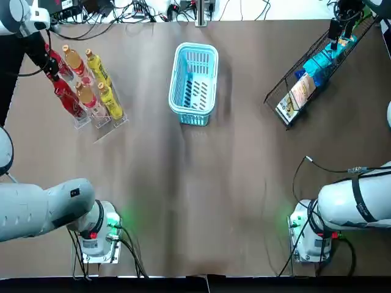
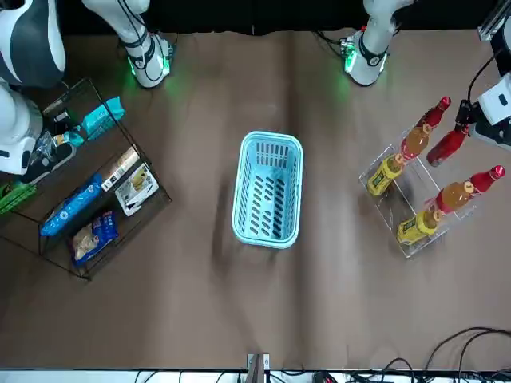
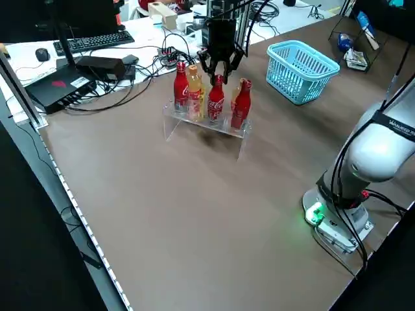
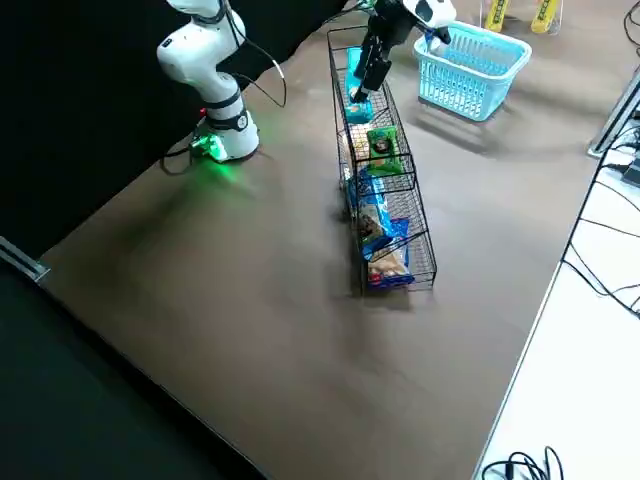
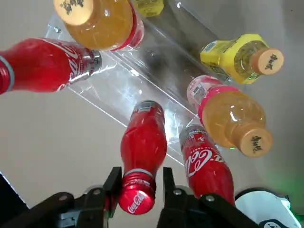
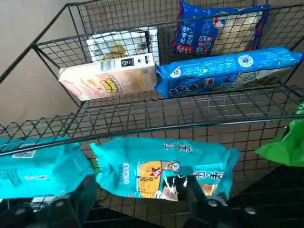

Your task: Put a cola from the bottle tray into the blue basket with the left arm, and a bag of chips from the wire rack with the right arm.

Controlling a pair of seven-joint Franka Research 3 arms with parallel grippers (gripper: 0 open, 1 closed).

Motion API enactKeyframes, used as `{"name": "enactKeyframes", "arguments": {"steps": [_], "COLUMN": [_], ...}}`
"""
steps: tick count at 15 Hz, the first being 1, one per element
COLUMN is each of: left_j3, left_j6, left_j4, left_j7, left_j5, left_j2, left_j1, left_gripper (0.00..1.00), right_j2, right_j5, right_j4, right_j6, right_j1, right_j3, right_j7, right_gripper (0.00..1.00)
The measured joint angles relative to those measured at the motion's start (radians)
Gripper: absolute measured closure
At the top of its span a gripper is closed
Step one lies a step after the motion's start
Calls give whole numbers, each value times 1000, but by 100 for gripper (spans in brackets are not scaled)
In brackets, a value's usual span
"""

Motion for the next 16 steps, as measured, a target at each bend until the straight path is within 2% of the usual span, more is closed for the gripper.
{"name": "enactKeyframes", "arguments": {"steps": [1, 2, 4, 5, 6, 7, 8, 10, 11, 15, 16], "left_j3": [0, 0, 0, 0, 0, 0, 0, 0, 0, -3, -6], "left_j6": [0, 0, 0, 0, 0, 0, 0, 0, 0, 2, 2], "left_j4": [0, -1, -2, -3, -3, -4, -4, -4, -4, -2, 3], "left_j7": [0, 0, 0, 0, 0, 0, 1, 1, 1, 1, 1], "left_j5": [0, 0, 0, 0, 1, 1, 1, 1, 1, 1, 1], "left_j2": [0, 0, 0, 0, 0, 0, 0, 0, 0, 0, 0], "left_j1": [1, 2, 2, 2, 2, 2, 2, 2, 2, 1, 0], "left_gripper": [57, 57, 59, 59, 63, 66, 67, 68, 68, 68, 68], "right_j2": [0, 0, 0, 1, 3, 5, 7, 8, 8, 7, 7], "right_j5": [-3, -6, -19, -23, -24, -25, -26, -27, -31, -33, -33], "right_j4": [-2, -3, -4, -5, -5, -5, -5, -5, -2, 1, 1], "right_j6": [2, 4, 5, 5, 5, 6, 7, 7, 8, 2, 2], "right_j1": [0, 0, 0, 0, 0, 0, 1, 1, 1, 1, 0], "right_j3": [0, 0, 1, 1, 2, 2, 3, 4, 5, 5, 5], "right_j7": [0, -1, -2, -2, -2, -2, -3, -3, -3, -3, -4], "right_gripper": [16, 22, 25, 33, 38, 38, 44, 48, 63, 96, 99]}}
